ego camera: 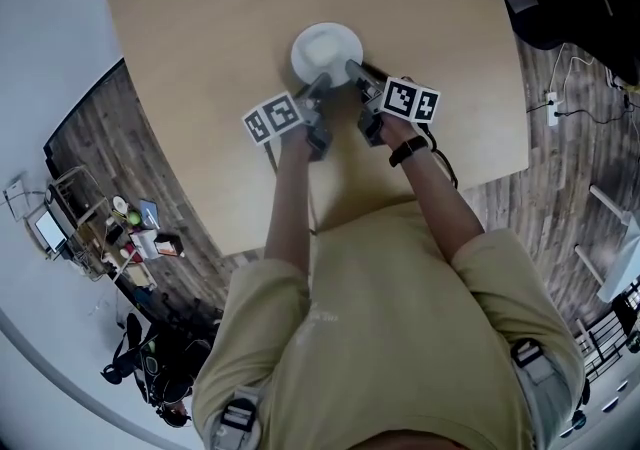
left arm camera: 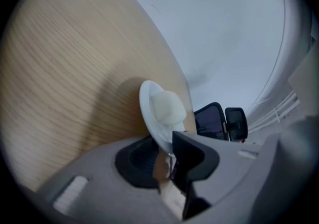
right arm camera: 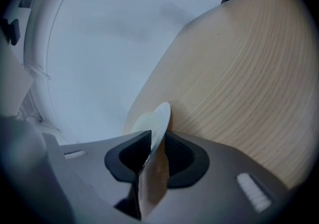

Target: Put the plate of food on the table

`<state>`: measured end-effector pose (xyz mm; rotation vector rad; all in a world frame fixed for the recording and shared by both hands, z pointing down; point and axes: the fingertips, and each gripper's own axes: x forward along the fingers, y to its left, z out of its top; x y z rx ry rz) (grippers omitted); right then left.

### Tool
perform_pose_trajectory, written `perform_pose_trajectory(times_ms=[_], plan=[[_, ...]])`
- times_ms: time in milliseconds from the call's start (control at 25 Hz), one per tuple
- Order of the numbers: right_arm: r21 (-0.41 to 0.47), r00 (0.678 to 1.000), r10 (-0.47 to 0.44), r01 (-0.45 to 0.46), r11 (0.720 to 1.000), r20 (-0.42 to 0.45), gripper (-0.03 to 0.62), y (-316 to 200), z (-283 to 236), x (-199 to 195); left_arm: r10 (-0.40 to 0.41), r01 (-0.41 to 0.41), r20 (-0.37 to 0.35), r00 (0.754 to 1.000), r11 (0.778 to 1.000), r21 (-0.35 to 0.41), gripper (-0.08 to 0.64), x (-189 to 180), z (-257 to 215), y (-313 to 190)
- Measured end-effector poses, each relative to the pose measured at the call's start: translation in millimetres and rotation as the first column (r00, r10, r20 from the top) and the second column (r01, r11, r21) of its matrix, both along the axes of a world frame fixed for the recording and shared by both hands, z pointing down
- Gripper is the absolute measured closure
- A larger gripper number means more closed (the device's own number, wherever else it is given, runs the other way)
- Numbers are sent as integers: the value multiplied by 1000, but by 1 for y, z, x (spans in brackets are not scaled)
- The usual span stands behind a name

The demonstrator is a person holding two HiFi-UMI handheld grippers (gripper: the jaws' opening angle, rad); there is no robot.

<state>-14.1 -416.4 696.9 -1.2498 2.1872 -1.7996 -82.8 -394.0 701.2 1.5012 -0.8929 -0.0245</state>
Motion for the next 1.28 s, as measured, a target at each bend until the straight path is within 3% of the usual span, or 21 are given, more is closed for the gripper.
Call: perform_pose_trajectory(times_ms=[200, 320, 480, 640, 720, 840, 920, 1040, 1160, 1280], plan=[[-12, 999, -34, 34, 999, -16, 485, 8, -1, -3, -46, 47, 18, 999, 997, -59, 468, -6, 2, 6], [-6, 995, -87, 87, 996, -44, 381, 15, -2, -4, -55, 56, 19, 998, 994, -90, 317, -8, 2, 12], [18, 971, -146, 152, 988, -188, 336, 30, -2, 8, -66, 69, 32, 997, 991, -113, 204, -10, -5, 28], [37, 967, -149, 160, 986, -206, 336, 48, -10, 12, -98, 103, 39, 994, 982, -156, 106, -16, -11, 50], [50, 968, -147, 160, 986, -203, 336, 57, -16, 9, -168, 165, -2, 986, 966, -199, 60, -24, -14, 60], [71, 971, -143, 159, 985, -193, 336, 69, -26, 4, -319, 278, -95, 943, 911, -304, 14, -37, -16, 75], [89, 972, -145, 163, 983, -185, 336, 76, -32, 1, -365, 309, -124, 923, 893, -327, 12, -45, -19, 83], [139, 970, -159, 185, 973, -182, 342, 87, -44, -6, -339, 293, -134, 931, 915, -279, 12, -51, -33, 95], [223, 960, -161, 213, 951, -230, 364, 98, -66, -10, -253, 227, -148, 956, 959, -170, 14, -52, -54, 108], [346, 934, -140, 256, 903, -327, 416, 109, -96, -12, -139, 140, -32, 990, 990, 13, 45, -55, -79, 121]])
